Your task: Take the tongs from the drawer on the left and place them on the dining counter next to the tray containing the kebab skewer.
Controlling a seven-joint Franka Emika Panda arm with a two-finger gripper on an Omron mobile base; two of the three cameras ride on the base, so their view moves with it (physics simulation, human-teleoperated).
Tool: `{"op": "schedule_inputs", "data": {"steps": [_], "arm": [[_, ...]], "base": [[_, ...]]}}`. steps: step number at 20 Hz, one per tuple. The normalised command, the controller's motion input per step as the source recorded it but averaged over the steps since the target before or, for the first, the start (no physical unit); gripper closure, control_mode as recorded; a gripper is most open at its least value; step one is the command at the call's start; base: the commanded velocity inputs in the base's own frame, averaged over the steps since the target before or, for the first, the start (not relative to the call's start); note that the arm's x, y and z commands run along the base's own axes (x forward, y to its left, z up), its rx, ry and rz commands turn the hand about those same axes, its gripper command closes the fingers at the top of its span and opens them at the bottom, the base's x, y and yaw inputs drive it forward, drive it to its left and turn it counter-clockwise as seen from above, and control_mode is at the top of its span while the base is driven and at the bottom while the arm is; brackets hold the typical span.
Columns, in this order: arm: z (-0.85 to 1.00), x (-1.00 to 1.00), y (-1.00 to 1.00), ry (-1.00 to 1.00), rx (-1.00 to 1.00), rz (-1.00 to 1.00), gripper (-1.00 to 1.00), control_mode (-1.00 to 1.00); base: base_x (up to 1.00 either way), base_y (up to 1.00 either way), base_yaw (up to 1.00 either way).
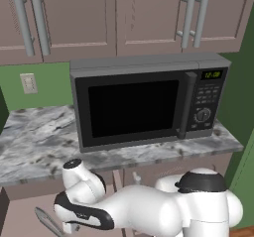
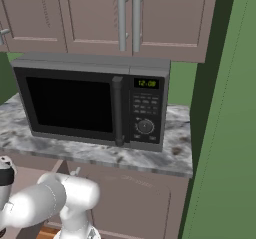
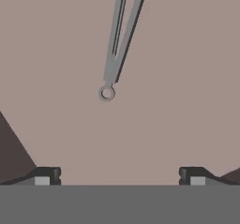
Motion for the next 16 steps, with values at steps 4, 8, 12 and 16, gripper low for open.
{"op": "schedule_inputs", "data": {"steps": [4,8,12,16], "arm": [[-0.05,0.00,0.27,0.00,0.09,0.00,-1.00,-1.00],[-0.06,0.00,0.21,0.00,0.07,0.00,-1.00,-1.00],[-0.01,0.05,0.08,0.02,0.03,0.00,-1.00,-1.00],[-0.02,0.18,0.02,0.09,0.00,0.00,-1.00,-1.00]], "base": [[0.00,0.00,0.00],[0.00,0.00,0.00],[0.00,0.00,0.00],[0.00,0.00,0.00]]}}
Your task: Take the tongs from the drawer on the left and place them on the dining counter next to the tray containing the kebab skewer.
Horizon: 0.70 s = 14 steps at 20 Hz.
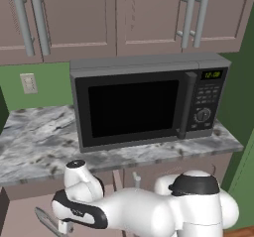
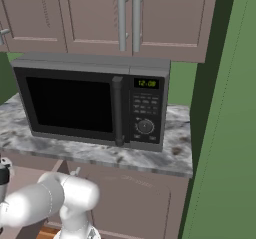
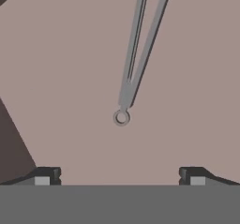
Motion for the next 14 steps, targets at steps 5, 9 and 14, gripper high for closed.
{"op": "schedule_inputs", "data": {"steps": [5,9,14], "arm": [[-0.12,0.17,0.06,0.05,0.00,0.00,-1.00,-1.00],[-0.22,0.09,0.27,0.02,-0.01,0.00,-1.00,-1.00],[-0.21,0.02,0.29,0.02,-0.03,0.00,-1.00,-1.00]], "base": [[0.00,0.00,0.00],[0.00,0.00,0.00],[0.00,0.00,0.00]]}}
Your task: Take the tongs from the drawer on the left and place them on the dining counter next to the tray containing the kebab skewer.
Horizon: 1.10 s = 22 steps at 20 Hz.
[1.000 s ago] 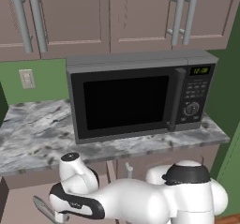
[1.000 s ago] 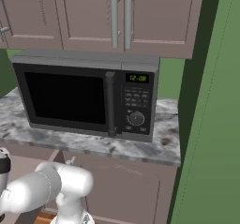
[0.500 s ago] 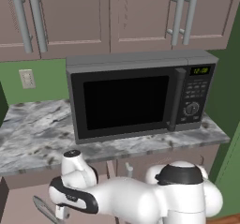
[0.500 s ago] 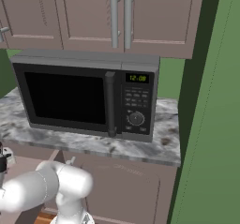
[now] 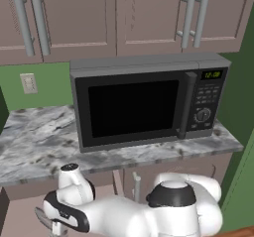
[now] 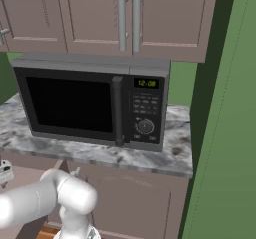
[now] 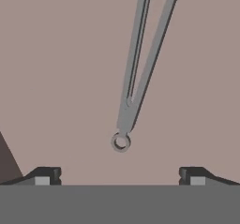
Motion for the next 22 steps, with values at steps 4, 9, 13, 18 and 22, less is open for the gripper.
{"op": "schedule_inputs", "data": {"steps": [4,9,13,18,22], "arm": [[-0.21,0.15,0.24,0.02,-0.03,0.00,-1.00,-1.00],[-0.23,0.21,0.20,0.01,-0.04,0.00,-1.00,-1.00],[-0.32,0.18,0.30,0.01,-0.06,0.00,-1.00,-1.00],[-0.39,0.10,0.30,0.03,-0.05,0.00,-1.00,-1.00],[-0.37,0.10,0.14,0.01,-0.01,0.00,-1.00,-1.00]], "base": [[0.00,0.00,0.00],[0.00,0.00,0.00],[0.00,0.00,0.00],[0.00,0.00,0.00],[0.00,0.00,0.00]]}}
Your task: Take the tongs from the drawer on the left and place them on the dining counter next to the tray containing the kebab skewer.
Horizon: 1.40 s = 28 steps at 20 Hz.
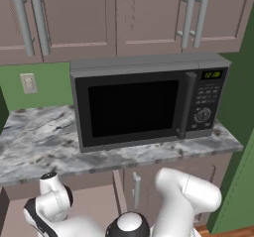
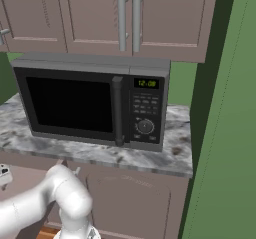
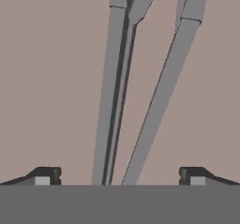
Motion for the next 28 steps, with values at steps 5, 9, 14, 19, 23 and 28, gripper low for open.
{"op": "schedule_inputs", "data": {"steps": [5,9,14,19,23,28], "arm": [[-0.32,0.12,0.03,0.00,0.00,0.00,-1.00,-1.00],[-0.44,0.01,0.11,0.00,0.00,0.00,-1.00,-1.00],[-0.49,-0.02,0.07,-0.01,-0.01,0.00,1.00,-1.00],[0.00,-0.40,0.08,-0.04,0.00,0.02,1.00,-1.00],[0.35,-0.31,0.06,0.01,0.02,0.08,1.00,-1.00],[0.98,-0.66,-0.10,0.00,0.07,0.07,1.00,-1.00]], "base": [[0.00,0.00,0.00],[0.00,0.00,0.00],[0.00,0.00,0.00],[0.00,0.00,0.00],[0.00,0.00,0.00],[0.00,0.00,0.00]]}}
